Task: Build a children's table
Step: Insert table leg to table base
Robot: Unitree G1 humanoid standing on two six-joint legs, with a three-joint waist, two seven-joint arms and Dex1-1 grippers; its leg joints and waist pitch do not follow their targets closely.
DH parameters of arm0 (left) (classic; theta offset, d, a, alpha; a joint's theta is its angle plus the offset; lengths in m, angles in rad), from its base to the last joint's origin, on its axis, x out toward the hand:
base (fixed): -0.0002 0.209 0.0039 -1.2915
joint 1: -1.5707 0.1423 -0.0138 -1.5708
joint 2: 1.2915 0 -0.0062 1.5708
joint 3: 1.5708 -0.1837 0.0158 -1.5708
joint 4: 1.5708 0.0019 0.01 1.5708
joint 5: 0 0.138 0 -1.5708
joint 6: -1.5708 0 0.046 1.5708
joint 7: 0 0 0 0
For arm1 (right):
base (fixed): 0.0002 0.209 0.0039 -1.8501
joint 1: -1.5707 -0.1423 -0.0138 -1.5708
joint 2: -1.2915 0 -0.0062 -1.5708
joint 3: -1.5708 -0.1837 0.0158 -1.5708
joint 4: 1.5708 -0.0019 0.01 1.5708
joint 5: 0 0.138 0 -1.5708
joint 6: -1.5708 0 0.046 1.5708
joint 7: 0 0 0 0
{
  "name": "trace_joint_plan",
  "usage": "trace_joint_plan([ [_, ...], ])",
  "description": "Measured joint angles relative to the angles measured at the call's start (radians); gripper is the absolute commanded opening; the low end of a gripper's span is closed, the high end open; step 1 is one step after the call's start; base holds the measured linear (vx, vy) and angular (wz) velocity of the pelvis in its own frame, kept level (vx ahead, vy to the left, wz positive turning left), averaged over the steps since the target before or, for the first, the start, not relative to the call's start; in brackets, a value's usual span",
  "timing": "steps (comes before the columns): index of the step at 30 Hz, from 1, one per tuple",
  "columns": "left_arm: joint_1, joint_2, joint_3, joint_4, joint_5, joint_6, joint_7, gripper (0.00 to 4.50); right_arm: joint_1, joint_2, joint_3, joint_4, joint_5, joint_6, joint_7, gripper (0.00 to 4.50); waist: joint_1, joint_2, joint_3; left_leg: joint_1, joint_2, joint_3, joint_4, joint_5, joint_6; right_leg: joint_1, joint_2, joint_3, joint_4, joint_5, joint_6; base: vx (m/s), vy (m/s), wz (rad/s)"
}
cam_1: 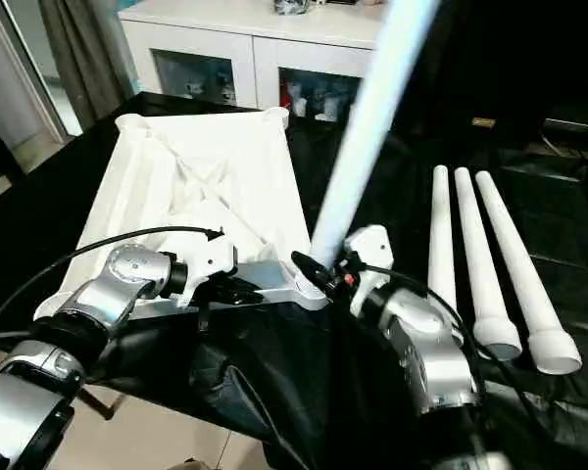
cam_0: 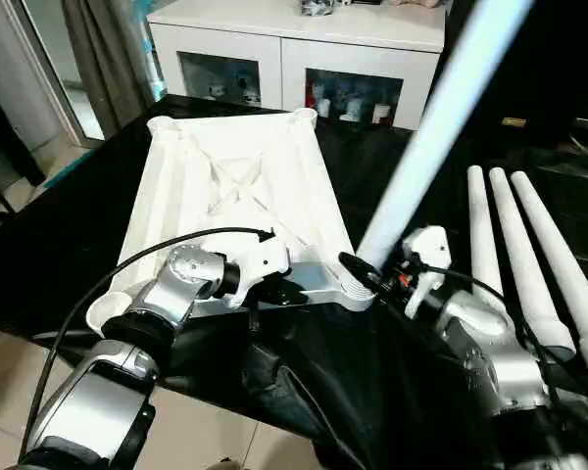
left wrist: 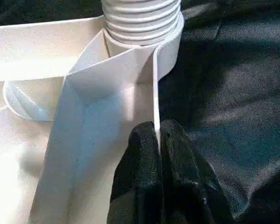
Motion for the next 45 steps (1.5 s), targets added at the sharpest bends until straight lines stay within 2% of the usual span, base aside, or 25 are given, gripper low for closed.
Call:
trace_joint_plan([
  [8,0.009,0.03,-0.001,-0.036,-0.004,-0.002,-0.058,0.0,-0.082,-0.047,0.022,0.069,0.002,0.03,0.165,1.91,-0.01,-0.008,0.005,-0.001,0.0,0.001,-0.004,0.0,0.0,-0.002,0.0,0.0,0.0,0.0,0.0,0.0,0.0,0.0],
  [14,0.023,0.058,0.0,-0.083,-0.023,-0.002,-0.133,0.0,-0.106,-0.081,0.037,0.083,0.028,0.028,0.299,1.91,-0.01,-0.013,0.009,-0.001,0.0,0.005,-0.012,0.0,0.0,-0.005,0.0,0.0,-0.001,-0.002,-0.006,0.0,0.0,0.0],
  [20,0.043,0.089,-0.002,-0.149,-0.042,0.003,-0.208,0.0,-0.121,-0.103,0.049,0.089,0.052,0.026,0.432,1.91,-0.01,-0.015,0.021,-0.001,0.004,0.012,-0.013,0.0,0.0,-0.006,0.001,0.0,-0.001,-0.013,-0.009,0.0,0.0,0.0],
  [26,0.038,0.079,0.009,-0.151,-0.043,0.036,-0.194,0.0,-0.13,-0.083,0.045,0.119,0.055,0.009,0.415,1.91,-0.01,-0.016,0.025,0.001,0.005,0.017,-0.015,-0.001,0.001,-0.005,0.0,0.002,-0.001,-0.014,-0.011,0.0,0.0,0.0],
  [30,0.023,0.066,0.008,-0.152,-0.038,0.065,-0.174,0.0,-0.126,-0.052,0.03,0.137,0.053,-0.022,0.364,1.91,-0.008,-0.019,0.034,0.002,0.005,0.02,-0.021,-0.001,0.001,-0.006,0.0,0.005,-0.003,-0.016,-0.009,0.0,0.0,0.0],
  [39,0.02,0.063,0.008,-0.152,-0.033,0.081,-0.163,0.0,-0.107,-0.041,0.019,0.134,0.053,-0.051,0.338,1.91,-0.006,-0.019,0.034,0.002,0.005,0.02,-0.024,-0.001,0.001,-0.006,0.0,0.005,-0.003,-0.017,-0.007,0.0,0.0,0.0],
  [45,0.02,0.063,0.008,-0.154,-0.027,0.08,-0.149,0.0,-0.091,-0.037,0.005,0.125,0.055,-0.069,0.322,1.91,0.002,-0.018,0.034,0.001,0.005,0.02,-0.024,-0.001,0.001,-0.006,0.0,0.005,-0.003,-0.017,-0.006,0.0,0.0,0.0],
])
